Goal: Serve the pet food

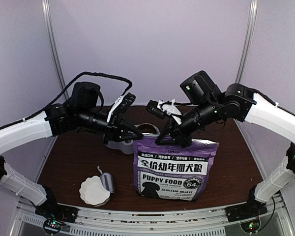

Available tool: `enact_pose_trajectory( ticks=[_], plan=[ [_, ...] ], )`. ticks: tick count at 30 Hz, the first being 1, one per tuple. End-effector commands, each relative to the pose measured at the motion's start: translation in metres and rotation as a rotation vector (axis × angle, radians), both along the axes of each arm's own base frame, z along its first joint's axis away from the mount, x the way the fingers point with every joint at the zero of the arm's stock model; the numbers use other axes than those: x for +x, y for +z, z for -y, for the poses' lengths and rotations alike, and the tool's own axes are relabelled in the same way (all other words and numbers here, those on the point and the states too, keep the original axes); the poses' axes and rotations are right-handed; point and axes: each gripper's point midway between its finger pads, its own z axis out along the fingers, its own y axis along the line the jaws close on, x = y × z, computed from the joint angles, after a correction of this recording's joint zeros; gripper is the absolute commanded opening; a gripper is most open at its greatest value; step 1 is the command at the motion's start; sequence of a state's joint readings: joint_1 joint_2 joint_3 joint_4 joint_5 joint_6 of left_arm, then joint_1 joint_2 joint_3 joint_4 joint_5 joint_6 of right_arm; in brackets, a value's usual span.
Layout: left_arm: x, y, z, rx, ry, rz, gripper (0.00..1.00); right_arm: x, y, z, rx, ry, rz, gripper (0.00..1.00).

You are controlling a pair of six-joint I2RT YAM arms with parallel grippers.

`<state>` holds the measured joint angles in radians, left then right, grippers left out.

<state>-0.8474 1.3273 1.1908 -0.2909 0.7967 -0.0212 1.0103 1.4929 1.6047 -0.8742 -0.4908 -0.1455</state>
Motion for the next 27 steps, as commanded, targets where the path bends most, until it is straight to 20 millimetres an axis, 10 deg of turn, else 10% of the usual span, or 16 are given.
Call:
enact_pose_trajectory(
  ticks=[1,13,21,27],
  plan=[
    [-0.004,0.006,-0.002,-0.033,-0.028,0.016,0.00,0.002,0.006,-0.003,0.025,-0.021,0.009,0.00],
    [-0.006,0.001,0.001,-0.035,-0.049,-0.004,0.00,-0.003,0.003,-0.021,0.021,0.021,-0.012,0.32],
    [-0.008,0.002,0.001,-0.040,-0.050,-0.001,0.00,0.000,0.007,-0.026,0.039,0.010,0.000,0.00],
    [-0.008,0.004,0.000,-0.050,-0.052,-0.001,0.00,0.002,0.007,-0.025,0.042,-0.006,0.010,0.00]
  ],
)
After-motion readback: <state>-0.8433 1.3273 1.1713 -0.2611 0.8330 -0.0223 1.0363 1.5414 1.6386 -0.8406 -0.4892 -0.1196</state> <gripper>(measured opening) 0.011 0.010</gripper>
